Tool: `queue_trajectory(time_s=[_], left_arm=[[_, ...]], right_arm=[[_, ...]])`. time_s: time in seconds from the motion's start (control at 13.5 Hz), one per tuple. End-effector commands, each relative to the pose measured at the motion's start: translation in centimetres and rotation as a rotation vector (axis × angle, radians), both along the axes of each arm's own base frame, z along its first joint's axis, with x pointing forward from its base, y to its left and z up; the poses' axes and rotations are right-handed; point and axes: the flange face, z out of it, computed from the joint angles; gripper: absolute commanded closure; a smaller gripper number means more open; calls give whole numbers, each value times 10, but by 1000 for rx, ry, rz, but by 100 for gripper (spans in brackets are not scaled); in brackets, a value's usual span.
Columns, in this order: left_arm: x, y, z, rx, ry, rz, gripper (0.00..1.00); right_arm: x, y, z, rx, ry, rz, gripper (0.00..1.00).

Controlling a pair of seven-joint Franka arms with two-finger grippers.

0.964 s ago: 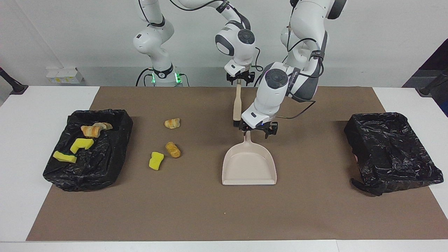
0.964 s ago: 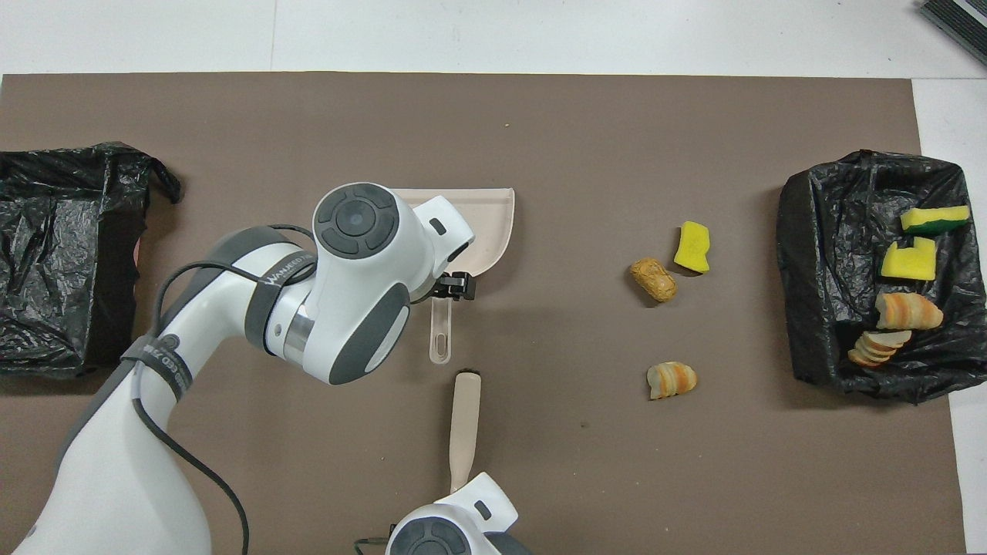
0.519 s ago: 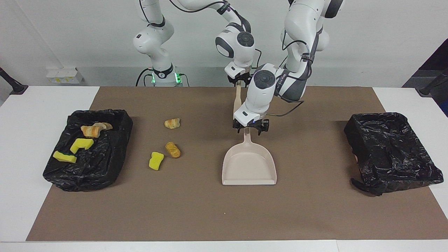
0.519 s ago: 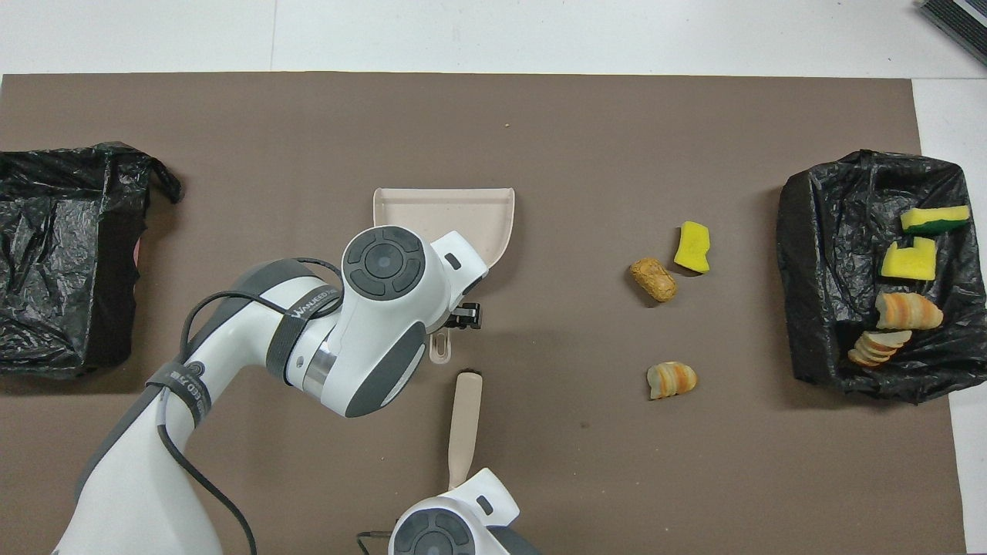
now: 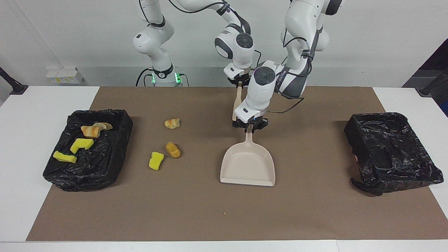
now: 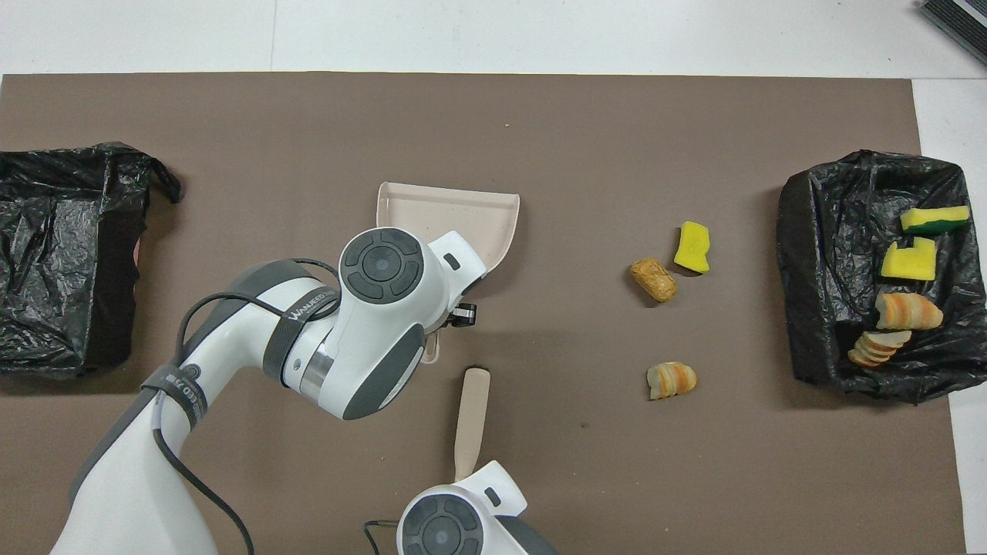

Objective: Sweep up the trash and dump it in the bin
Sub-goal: 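Grasp the dustpan with the left gripper while the right gripper reaches the brush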

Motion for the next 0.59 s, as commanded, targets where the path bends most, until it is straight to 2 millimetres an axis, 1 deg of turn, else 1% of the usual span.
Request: queue_trajectory(time_s=[0.0, 0.07, 0.15, 0.22, 0.3, 0.37, 0.44, 0.52], left_arm=[[1, 9, 11, 31, -53, -98, 100], [4, 16, 13, 38, -50, -175, 100], [13, 29, 14, 41, -44, -275, 100], [21, 43, 15, 42, -41, -362, 100], [26, 57, 20, 50, -25, -411, 100], [25, 63, 30, 56, -14, -476, 100], [26, 75, 43, 59, -13, -546, 100], [25, 86, 58, 64, -8, -609, 100]], right_arm=[[21, -40, 40, -8, 44, -76, 100], [28, -54, 47, -22, 51, -91, 100], [33, -68, 54, -25, 57, -106, 100], [43, -90, 62, -18, 63, -122, 100], [47, -110, 70, -19, 79, -126, 100], [48, -128, 75, -26, 94, -146, 100], [45, -144, 74, -40, 96, -161, 100], [40, -157, 67, -67, 90, -159, 100]])
